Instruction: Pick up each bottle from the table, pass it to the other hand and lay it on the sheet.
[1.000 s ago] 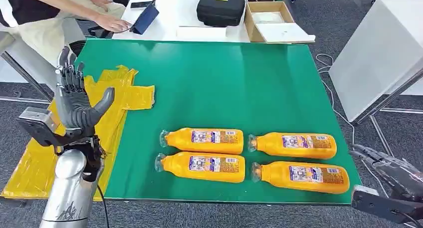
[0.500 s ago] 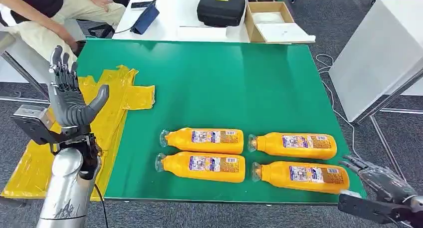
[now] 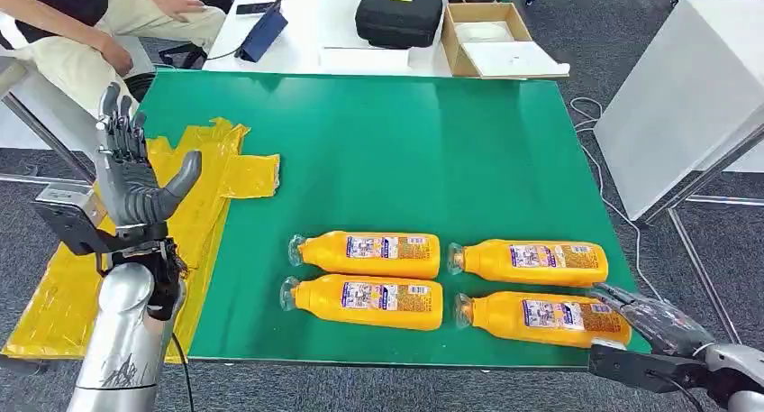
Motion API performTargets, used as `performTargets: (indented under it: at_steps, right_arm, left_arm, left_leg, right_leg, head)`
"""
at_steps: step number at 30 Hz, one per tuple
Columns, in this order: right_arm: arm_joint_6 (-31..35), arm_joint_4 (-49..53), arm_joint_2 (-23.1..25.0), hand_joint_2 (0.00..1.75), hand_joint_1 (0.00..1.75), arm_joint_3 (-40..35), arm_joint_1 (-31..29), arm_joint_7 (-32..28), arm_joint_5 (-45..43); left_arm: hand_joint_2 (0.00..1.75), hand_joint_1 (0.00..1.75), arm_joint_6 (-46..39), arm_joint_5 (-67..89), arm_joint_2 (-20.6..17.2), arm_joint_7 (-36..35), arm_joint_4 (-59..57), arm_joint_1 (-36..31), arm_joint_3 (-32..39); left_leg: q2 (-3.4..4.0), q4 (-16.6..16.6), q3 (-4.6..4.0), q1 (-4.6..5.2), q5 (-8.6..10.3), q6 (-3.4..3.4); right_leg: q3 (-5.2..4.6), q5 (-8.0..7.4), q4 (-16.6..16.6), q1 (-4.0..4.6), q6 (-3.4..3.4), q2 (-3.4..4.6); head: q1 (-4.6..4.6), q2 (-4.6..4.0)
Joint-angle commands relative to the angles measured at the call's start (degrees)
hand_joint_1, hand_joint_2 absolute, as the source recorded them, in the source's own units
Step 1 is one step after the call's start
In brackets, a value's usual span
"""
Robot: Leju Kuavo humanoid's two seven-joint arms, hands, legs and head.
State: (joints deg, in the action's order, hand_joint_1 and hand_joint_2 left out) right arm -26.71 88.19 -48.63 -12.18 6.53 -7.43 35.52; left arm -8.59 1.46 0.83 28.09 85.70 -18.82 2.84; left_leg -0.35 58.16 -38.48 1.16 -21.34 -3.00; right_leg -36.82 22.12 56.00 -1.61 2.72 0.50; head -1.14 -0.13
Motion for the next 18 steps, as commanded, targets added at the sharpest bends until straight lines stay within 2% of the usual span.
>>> performTargets:
  at_steps: [1,5,6,9,10,11,13,14,18]
  right_arm:
    - [2.22,-8.43,7.19,1.75,0.0,-7.91,-4.06,-0.64,1.13]
    - [2.35,-8.61,7.26,1.75,0.0,-8.09,-4.2,-0.61,1.18]
    - [2.36,-8.38,7.19,1.75,0.0,-8.06,-4.13,-0.58,1.16]
    - [2.36,-8.11,7.12,1.75,0.0,-8.05,-4.01,-0.55,1.12]
    - [2.36,-8.11,7.12,1.75,0.0,-8.05,-4.01,-0.55,1.12]
    - [2.35,-7.76,7.13,1.75,0.0,-7.89,-3.85,-0.45,0.92]
    - [2.33,-6.69,7.14,1.75,0.0,-7.69,-2.91,-0.19,0.69]
    - [2.31,-6.42,7.25,1.75,0.0,-7.67,-2.72,-0.01,0.71]
    - [1.71,-7.58,6.83,1.75,0.0,-8.33,-3.64,0.51,0.38]
  left_arm:
    - [1.75,0.0,-0.23,-0.22,0.07,-0.24,-6.33,-3.03,-1.98]
    - [1.75,0.0,-0.2,-0.24,0.53,-0.22,-6.51,-3.11,-2.31]
    - [1.75,0.0,-0.22,-0.22,0.75,-0.48,-6.56,-3.39,-2.42]
    - [1.75,0.0,-0.23,-0.19,0.88,-0.7,-6.53,-3.51,-2.49]
    - [1.75,0.0,-0.23,-0.19,0.88,-0.7,-6.53,-3.51,-2.49]
    - [1.75,0.0,-0.24,-0.14,0.96,-1.04,-6.42,-3.69,-2.6]
    - [1.75,0.0,-0.35,-0.15,1.0,-1.48,-5.85,-3.48,-2.57]
    - [1.75,0.0,-0.4,-0.15,0.96,-1.59,-5.71,-3.37,-2.55]
    - [1.75,0.0,-0.22,-0.03,1.65,-1.79,-6.23,-2.73,-1.94]
  left_leg:
    - [-0.07,-0.17,0.55,-0.17,-0.11,0.29]
    - [-0.02,-0.19,0.7,-0.15,-0.18,0.38]
    - [-0.02,-0.1,0.32,-0.1,-0.08,0.21]
    - [-0.08,-0.13,0.64,-0.15,-0.18,0.38]
    - [-0.07,-0.26,1.1,-0.18,-0.32,0.6]
    - [-0.05,-0.09,0.37,-0.11,-0.1,0.25]
    - [-0.05,-0.09,0.52,-0.12,-0.16,0.32]
    - [-0.05,-0.06,0.21,-0.07,-0.06,0.17]
    - [-0.01,-0.14,0.63,-0.11,-0.2,0.36]
  right_leg:
    - [0.64,0.08,-0.29,0.18,-0.23,-0.13]
    - [0.76,0.14,-0.28,0.16,-0.31,-0.1]
    - [0.38,0.05,-0.16,0.11,-0.17,-0.06]
    - [0.73,0.16,-0.23,0.17,-0.3,-0.16]
    - [1.19,0.28,-0.37,0.21,-0.48,-0.21]
    - [0.44,0.08,-0.15,0.12,-0.19,-0.1]
    - [0.59,0.13,-0.18,0.14,-0.25,-0.12]
    - [0.26,0.05,-0.1,0.07,-0.14,-0.09]
    - [0.68,0.17,-0.21,0.12,-0.29,-0.09]
  head:
    - [0.02,0.0]
    - [0.0,0.0]
    - [-0.02,0.0]
    - [-0.02,0.0]
    - [0.0,0.0]
    - [-0.02,0.0]
    - [0.0,0.0]
    - [-0.02,0.0]
    - [0.0,0.0]
